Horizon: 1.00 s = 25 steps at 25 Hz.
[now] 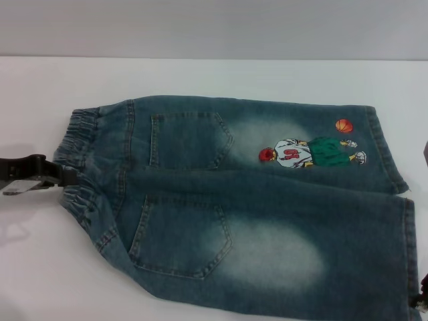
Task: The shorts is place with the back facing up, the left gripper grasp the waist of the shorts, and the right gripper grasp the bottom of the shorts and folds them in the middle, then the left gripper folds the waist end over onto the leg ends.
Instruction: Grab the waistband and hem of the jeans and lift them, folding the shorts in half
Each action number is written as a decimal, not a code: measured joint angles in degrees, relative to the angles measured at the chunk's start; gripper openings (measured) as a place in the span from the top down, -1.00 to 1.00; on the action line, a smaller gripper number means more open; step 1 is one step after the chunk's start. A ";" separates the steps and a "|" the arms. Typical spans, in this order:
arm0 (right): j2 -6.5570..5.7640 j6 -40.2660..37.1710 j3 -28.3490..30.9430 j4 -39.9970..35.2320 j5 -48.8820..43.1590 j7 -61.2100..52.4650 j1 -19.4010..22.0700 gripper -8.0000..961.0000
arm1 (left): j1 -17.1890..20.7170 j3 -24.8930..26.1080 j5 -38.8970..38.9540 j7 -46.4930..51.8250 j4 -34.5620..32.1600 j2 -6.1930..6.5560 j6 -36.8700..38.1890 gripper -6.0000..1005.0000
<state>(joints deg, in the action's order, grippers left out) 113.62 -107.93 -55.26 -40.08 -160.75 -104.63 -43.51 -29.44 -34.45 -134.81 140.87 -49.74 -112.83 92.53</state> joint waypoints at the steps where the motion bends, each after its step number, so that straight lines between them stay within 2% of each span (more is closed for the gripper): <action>1: 0.00 -0.03 -0.09 0.00 0.00 0.03 -0.05 -0.16 | 0.00 0.00 0.00 0.02 0.00 0.00 0.01 0.94; 25: -0.37 -4.74 -0.50 -0.75 0.00 1.75 0.75 -0.16 | -0.40 0.00 0.62 0.18 0.44 0.52 -0.61 0.94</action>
<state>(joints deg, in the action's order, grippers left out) 113.25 -112.67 -55.76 -40.82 -160.75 -102.87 -42.76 -29.84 -34.45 -134.19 141.05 -49.31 -112.31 91.93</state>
